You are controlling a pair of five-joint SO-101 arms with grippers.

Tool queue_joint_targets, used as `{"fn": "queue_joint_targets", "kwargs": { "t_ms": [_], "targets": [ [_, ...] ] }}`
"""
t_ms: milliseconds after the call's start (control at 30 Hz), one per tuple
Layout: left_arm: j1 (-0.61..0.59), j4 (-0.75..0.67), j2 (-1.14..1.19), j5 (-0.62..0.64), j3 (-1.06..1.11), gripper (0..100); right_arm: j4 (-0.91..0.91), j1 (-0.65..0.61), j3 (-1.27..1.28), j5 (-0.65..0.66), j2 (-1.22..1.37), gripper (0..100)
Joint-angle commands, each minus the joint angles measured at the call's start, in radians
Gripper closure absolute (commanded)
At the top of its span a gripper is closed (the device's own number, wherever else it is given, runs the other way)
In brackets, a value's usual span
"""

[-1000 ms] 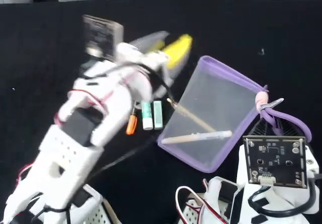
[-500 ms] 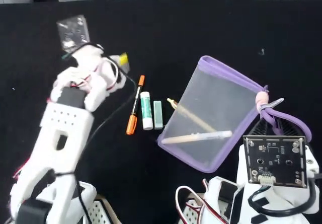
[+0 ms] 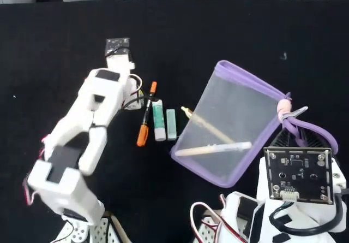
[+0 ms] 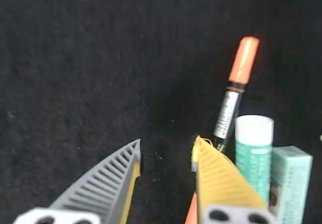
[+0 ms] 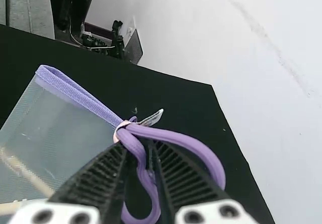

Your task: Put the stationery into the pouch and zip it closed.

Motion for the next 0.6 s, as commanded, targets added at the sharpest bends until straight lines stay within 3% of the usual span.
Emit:
{"fn": "queue_joint_targets", "kwargs": {
  "t_ms": [0, 233, 567],
  "targets": [
    [0.067, 0.080, 0.107, -0.012, -0.153, 83, 0.020, -0.015, 0.008, -0.003, 0.005, 98.7],
    [0.122, 0.077, 0.149, -0.012, -0.166, 83, 0.020, -0.015, 0.008, -0.005, 0.001, 98.7],
    [0.081, 0.032, 0.078, -0.003, -0.226, 83, 0.020, -0.015, 0.008, -0.008, 0.001, 98.7]
  ]
}}
